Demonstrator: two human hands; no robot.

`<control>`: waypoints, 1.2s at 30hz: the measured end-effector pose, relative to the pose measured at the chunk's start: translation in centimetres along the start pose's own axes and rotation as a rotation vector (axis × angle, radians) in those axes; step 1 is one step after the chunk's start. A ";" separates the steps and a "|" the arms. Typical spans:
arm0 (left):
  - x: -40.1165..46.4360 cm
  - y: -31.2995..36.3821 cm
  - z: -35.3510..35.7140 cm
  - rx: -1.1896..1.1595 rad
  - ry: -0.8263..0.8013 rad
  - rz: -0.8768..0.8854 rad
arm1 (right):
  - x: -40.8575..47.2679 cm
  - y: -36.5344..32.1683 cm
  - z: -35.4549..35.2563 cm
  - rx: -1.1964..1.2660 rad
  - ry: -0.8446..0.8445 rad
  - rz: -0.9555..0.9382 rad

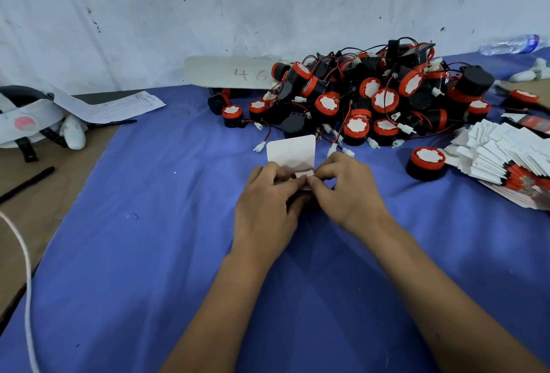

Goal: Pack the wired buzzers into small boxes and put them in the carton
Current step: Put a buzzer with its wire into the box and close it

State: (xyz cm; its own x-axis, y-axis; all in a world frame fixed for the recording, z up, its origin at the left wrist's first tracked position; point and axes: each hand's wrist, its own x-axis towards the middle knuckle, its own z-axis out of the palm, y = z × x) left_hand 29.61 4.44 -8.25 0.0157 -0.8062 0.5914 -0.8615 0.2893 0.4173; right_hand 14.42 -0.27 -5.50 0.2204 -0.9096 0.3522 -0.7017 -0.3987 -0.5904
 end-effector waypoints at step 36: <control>0.3 -1.7 0.6 -0.509 0.278 -0.322 | 0.2 1.7 1.2 0.301 -0.113 -0.198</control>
State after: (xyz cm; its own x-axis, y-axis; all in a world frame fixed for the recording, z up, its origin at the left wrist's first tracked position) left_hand 30.73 3.41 -9.19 0.4216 -0.7499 0.5098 -0.4456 0.3183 0.8367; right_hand 14.13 -1.31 -7.30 0.4173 -0.8117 0.4087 -0.4114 -0.5697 -0.7114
